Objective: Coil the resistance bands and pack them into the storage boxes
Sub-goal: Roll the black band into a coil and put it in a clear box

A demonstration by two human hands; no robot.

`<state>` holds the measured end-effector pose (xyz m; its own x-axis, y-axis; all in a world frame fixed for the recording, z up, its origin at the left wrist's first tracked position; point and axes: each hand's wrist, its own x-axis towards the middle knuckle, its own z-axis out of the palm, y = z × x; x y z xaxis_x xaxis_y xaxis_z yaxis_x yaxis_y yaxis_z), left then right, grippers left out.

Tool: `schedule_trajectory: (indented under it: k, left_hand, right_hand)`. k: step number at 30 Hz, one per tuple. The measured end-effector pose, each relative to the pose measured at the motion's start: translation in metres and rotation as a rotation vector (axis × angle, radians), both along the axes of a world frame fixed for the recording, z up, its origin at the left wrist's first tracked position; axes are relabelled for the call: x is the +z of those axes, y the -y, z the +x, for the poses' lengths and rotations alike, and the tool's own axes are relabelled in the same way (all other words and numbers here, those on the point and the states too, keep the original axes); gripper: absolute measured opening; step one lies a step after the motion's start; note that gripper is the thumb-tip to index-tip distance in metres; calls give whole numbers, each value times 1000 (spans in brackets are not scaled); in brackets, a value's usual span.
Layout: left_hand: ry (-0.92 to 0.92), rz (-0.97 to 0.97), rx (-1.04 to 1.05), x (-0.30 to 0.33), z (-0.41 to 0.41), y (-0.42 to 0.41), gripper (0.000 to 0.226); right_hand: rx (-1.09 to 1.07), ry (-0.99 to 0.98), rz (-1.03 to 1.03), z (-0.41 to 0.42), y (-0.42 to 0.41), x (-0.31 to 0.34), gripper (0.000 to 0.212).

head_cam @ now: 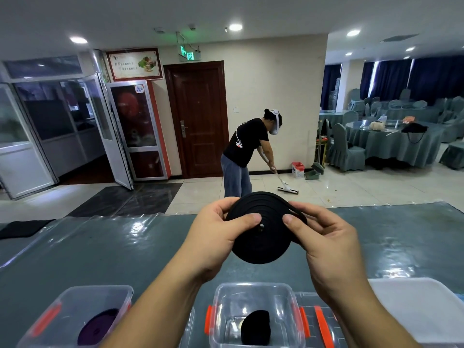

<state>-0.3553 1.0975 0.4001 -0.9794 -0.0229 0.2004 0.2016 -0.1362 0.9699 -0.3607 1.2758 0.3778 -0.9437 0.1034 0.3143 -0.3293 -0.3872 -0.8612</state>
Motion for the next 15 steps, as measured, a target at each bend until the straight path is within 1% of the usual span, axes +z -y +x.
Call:
schedule_trajectory:
  k: [3, 7, 9, 12, 15]
  left_hand:
    - [13, 27, -4, -4, 1, -5, 35]
    - [20, -35, 11, -9, 1, -9, 34]
    - [39, -103, -12, -8, 1, -9, 29]
    - [82, -145, -56, -4, 2, -9, 14]
    - [122, -150, -58, -4, 2, -12, 13]
  right_hand:
    - [36, 15, -43, 1, -3, -1, 25]
    - [50, 49, -83, 1, -6, -7, 25]
    - [81, 55, -33, 2, -11, -9, 25]
    - [151, 55, 93, 5, -20, -11, 25]
    - [209, 73, 110, 6, -26, -13, 28]
